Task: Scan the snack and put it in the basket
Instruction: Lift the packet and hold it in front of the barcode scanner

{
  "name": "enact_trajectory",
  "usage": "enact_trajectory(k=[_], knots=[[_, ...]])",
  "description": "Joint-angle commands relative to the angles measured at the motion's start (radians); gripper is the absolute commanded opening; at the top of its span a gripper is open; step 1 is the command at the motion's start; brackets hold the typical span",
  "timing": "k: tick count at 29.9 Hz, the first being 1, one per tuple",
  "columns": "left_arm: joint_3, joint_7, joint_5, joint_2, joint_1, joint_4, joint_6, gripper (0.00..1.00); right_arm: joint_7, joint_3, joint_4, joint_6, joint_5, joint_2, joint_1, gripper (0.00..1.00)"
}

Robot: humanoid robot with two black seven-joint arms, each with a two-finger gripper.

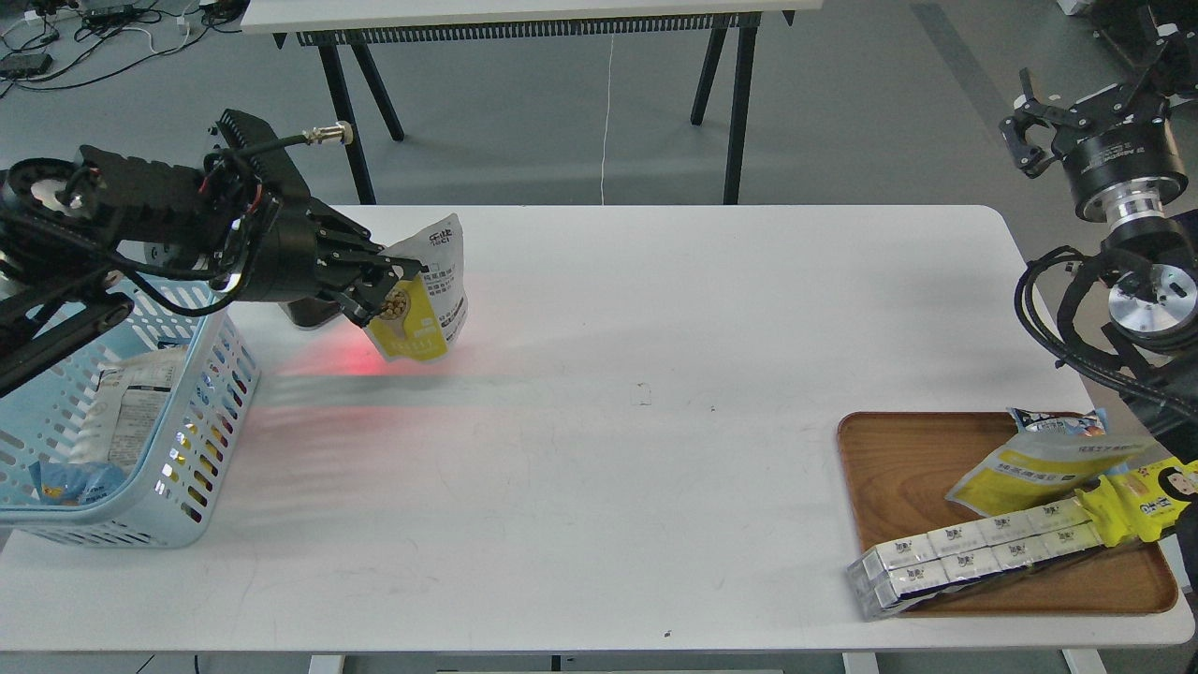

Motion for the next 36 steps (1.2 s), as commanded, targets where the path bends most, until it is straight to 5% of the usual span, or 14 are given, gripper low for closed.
enact_trajectory(k=[1, 36], knots=[[0.001, 0.0, 0.0, 0.0, 0.001, 0.0, 0.0, 0.0, 0.0, 0.0, 0.0, 0.0, 0.0, 0.0, 0.003, 0.99], [-0.004, 0.0, 0.0, -0.026, 0.007, 0.048, 0.024, 0.0, -0.002, 0.0, 0.075, 0.0, -0.001, -0.048, 0.021, 0.99]])
